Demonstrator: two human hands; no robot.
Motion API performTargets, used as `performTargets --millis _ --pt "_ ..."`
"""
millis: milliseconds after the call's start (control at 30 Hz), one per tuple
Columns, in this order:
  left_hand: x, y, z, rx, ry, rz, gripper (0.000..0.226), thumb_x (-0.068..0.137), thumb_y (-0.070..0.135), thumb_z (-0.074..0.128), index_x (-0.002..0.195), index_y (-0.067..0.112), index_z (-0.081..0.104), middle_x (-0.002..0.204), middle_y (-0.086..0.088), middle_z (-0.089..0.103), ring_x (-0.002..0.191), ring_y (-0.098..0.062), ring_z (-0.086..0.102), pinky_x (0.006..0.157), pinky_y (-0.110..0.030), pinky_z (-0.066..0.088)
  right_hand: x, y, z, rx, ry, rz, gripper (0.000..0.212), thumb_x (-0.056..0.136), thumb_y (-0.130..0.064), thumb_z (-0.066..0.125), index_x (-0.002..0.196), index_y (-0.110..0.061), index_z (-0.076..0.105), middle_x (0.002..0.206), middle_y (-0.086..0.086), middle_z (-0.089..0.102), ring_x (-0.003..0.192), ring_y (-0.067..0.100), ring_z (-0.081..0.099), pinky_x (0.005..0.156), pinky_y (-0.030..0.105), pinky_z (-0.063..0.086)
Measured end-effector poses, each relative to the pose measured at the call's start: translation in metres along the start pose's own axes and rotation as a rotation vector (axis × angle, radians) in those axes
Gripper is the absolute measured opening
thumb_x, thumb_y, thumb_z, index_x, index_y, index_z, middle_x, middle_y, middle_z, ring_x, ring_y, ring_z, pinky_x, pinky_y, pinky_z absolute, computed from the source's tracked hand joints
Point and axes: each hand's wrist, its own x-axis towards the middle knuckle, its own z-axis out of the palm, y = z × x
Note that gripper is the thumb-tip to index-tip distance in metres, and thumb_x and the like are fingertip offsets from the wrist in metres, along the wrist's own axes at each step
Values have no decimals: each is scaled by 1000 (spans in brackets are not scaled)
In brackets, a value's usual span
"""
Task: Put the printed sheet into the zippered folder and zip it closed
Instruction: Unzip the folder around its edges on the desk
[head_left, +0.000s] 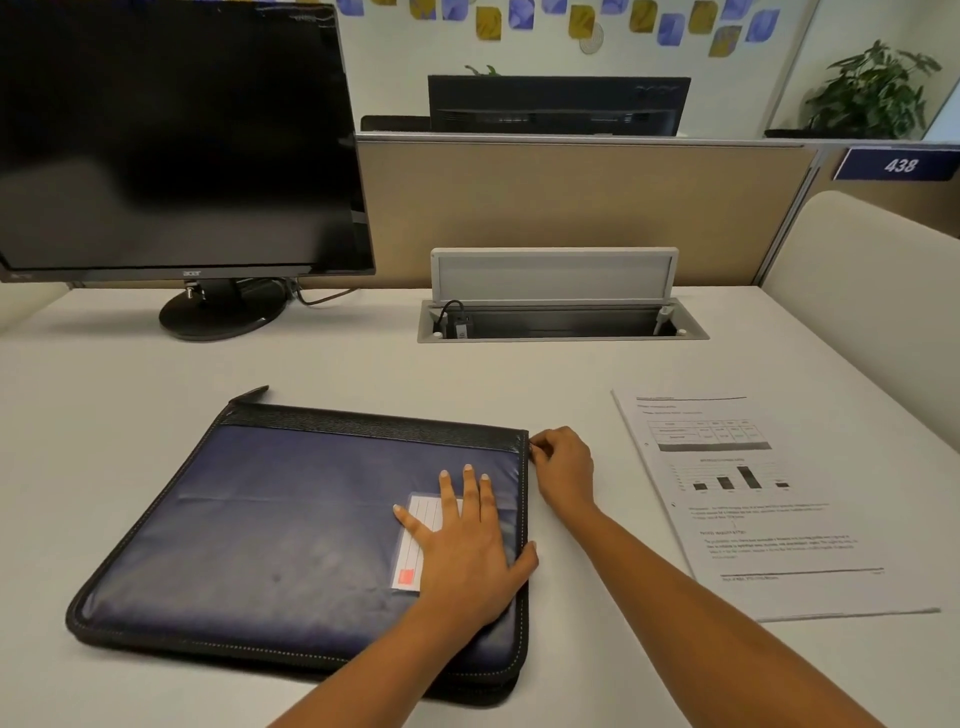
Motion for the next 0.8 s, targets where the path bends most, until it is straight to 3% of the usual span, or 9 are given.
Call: performTargets --millis 100,500,667,800 --pt "0 0 0 -3 1 -2 89 82 69 21 146 14 -10 156 -5 -15 142 -28 -16 96 -77 -6 -4 3 -1 -40 11 -50 16 87 -7 53 92 -5 68 97 13 65 87 24 58 63 15 27" --pt "0 1 0 -13 1 -7 90 82 69 21 146 14 -9 156 -4 -13 142 -28 -15 95 -77 -6 -41 9 -13 -46 -13 -140 11 86 -8 58 86 -2 68 91 13 65 81 22 59 68 20 37" --pt "-1 0 -4 -42 20 -2 71 91 57 13 147 17 -5 157 -2 -11 143 -25 -14 97 -76 -7 -58 12 -19 -42 -51 -183 10 84 -7 59 84 -2 68 88 13 65 82 24 60 70 24 41" --pt "-3 1 -8 -61 18 -6 61 95 43 15 147 16 -5 157 -2 -10 143 -25 -13 99 -76 -5 -71 13 -22 -38 -62 -202 10 84 -8 60 84 -2 68 86 14 65 81 23 59 68 18 37"
